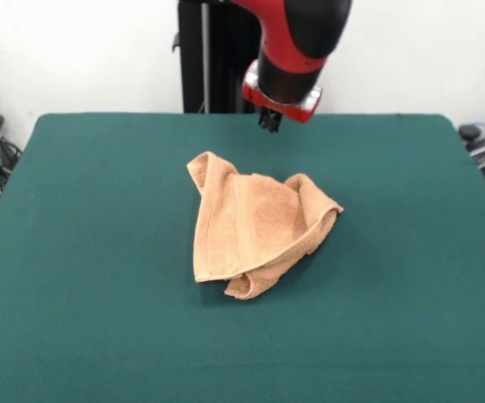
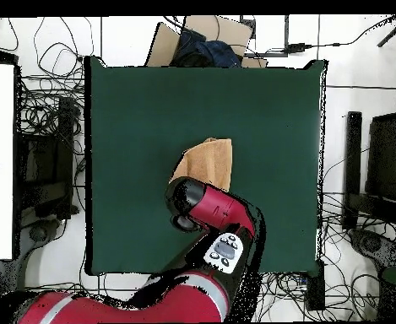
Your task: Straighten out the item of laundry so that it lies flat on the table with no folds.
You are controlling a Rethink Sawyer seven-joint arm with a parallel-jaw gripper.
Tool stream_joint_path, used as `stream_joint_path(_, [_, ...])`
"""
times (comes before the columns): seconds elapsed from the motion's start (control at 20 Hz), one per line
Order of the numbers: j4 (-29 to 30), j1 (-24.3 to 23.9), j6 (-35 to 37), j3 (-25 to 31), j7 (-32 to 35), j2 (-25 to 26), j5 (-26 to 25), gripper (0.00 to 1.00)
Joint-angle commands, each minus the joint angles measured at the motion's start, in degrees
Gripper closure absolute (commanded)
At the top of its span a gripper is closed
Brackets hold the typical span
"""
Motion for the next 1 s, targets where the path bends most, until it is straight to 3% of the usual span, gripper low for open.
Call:
stream_joint_path(0.05, [-4.7,-0.8,-1.8,8.3,10.8,3.1,1.6,1.00])
stream_joint_path(0.5, [-4.8,-1.8,-5.4,9.0,9.8,4.4,1.8,1.00])
stream_joint_path(1.0, [-8.2,-2.4,2.5,10.0,10.1,6.8,1.2,1.00])
